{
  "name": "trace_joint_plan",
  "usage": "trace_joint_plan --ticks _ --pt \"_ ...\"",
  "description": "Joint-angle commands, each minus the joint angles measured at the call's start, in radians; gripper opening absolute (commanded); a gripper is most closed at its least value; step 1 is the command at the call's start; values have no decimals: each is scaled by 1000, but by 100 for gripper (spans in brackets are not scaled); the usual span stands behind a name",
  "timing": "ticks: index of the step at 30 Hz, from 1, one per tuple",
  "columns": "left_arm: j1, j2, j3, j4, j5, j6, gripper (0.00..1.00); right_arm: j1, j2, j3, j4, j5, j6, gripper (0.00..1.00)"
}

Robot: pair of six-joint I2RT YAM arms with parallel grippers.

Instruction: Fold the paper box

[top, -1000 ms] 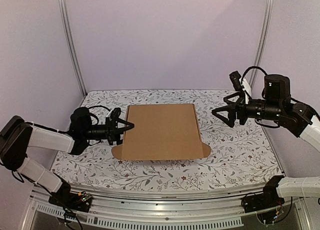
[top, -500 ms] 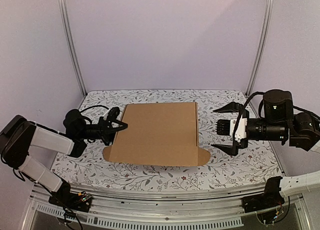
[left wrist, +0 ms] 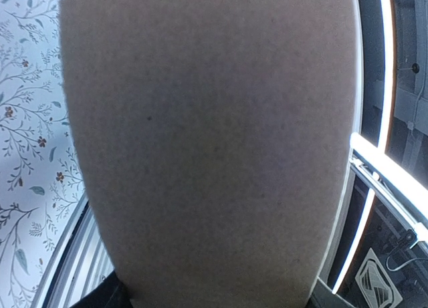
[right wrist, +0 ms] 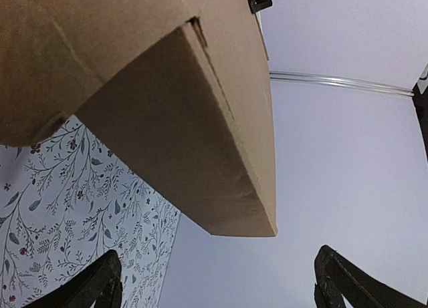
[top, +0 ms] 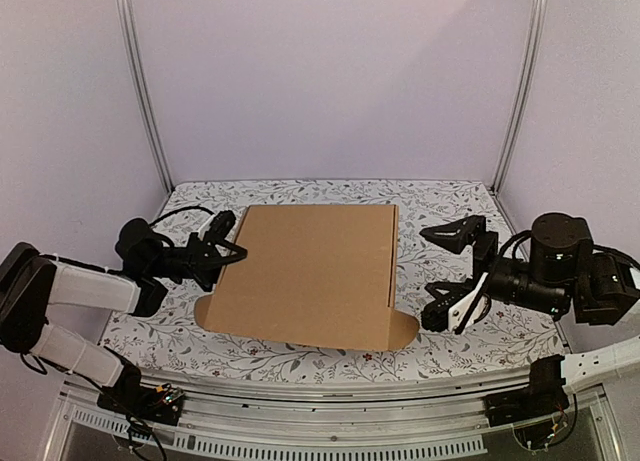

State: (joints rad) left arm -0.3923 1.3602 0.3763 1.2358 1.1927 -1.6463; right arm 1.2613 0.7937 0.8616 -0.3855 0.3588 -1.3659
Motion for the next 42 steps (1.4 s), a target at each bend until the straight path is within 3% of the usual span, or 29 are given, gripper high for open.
trace_joint_plan --ticks 1,6,15,28,34,42 --pt "8 -66 -14 -85 18 62 31 56 0 -60 129 27 -170 99" --pt "7 -122 -20 -185 28 117 31 100 21 -131 293 51 -283 99" --pt "2 -217 -22 -334 42 187 31 146 71 -134 365 60 -278 99" --pt "-2 -350 -17 -510 47 257 31 154 110 -162 376 91 -199 99" --pt "-11 -406 -6 -575 45 274 30 177 117 -173 441 89 -102 99" --pt "-29 -432 3 -631 41 301 30 209 144 -168 503 103 -98 99"
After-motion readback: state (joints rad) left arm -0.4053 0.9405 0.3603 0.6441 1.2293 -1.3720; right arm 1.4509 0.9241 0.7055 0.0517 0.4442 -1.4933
